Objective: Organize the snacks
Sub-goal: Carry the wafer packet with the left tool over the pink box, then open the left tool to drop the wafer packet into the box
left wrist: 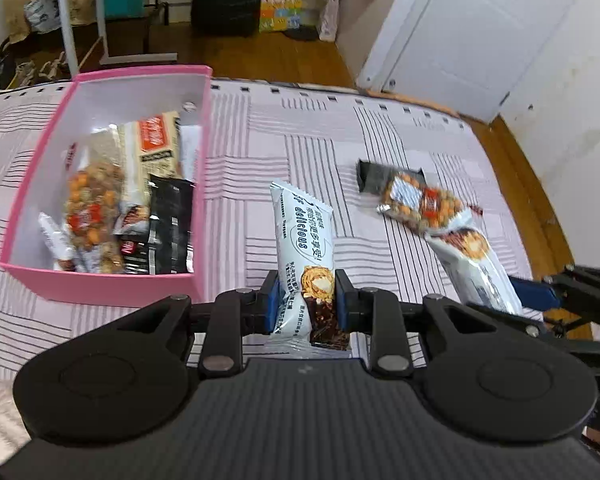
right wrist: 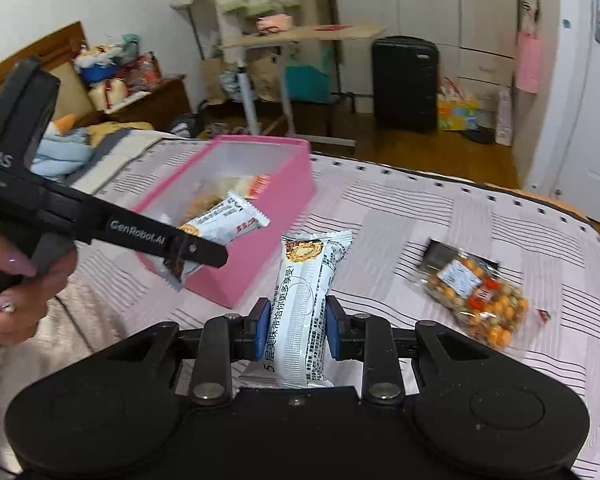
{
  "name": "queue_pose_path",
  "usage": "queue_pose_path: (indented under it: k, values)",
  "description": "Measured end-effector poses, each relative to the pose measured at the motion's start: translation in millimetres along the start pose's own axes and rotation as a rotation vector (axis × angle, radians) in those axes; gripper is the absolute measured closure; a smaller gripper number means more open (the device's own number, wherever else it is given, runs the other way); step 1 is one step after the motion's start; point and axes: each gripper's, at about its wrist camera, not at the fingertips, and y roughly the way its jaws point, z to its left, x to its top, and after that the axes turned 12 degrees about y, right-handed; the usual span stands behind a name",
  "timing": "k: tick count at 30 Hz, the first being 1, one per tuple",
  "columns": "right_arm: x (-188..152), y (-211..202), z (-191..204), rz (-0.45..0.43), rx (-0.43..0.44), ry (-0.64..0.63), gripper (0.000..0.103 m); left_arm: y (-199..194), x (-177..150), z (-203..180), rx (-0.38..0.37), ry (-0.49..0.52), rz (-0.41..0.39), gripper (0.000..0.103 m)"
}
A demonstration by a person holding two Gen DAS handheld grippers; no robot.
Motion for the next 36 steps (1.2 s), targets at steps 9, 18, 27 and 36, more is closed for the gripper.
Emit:
queue_pose_path:
  k: [9,18,27,36]
  values:
    - [15.3,12.4,41.0,0.003,0.133,0.014,0.071,-36.5,-10.9,41.8,-0.009,-0.055,-0.063,0.077]
    - [27.8,82.9,74.0,-0.062,0.175,0.056,0.071,-30.5,-15.6,84.2,0.079,-0.153,-0.145,0.077]
    - [45.8,159.8,90.2,-0.035,0.179,0.028,0.07,12.9,-14.6,143.8,0.148,-0.307,-0.156,0.077]
    - [29.8,201.7,97.2,-0.017,0.164,-0.025,0.067,55.7,-22.4,170.6,0.12,-0.327,-0.111,0.076]
